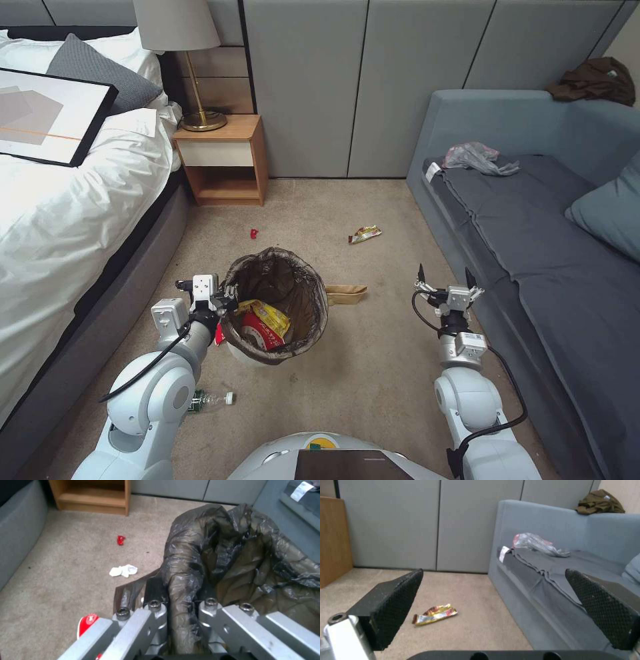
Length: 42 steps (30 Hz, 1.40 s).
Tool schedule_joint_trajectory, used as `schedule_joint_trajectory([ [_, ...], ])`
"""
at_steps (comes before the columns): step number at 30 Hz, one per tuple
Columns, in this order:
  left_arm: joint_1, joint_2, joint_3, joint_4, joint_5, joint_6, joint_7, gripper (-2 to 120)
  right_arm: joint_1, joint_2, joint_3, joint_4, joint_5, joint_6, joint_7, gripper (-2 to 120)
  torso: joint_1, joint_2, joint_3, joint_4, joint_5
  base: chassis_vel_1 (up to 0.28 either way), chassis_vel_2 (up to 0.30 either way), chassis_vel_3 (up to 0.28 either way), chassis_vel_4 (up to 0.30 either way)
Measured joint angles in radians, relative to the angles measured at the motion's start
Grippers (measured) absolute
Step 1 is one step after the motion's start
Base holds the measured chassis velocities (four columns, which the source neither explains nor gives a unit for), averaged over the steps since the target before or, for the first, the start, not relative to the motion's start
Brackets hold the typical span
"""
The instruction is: Pick up the trash bin, then pick up the garbage from the floor and place it into the trash bin.
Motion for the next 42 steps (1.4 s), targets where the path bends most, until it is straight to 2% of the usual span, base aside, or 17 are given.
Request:
schedule_joint_trajectory([
  [17, 0.000, -0.001, -0.001, 0.005, 0.005, -0.006, 0.006, 6, 0.005, -0.003, -0.002, -0.005, 0.007, -0.003, 0.002, 100, 0.000, 0.000, 0.000, 0.0001, 0.0001, -0.010, 0.013, 0.010, -0.011],
  [42, 0.004, -0.004, -0.003, 0.004, 0.013, -0.015, 0.010, 6, 0.013, -0.014, -0.012, -0.009, 0.016, -0.014, 0.003, 100, 0.000, 0.000, 0.000, 0.0001, 0.0000, -0.091, 0.083, 0.087, -0.087],
])
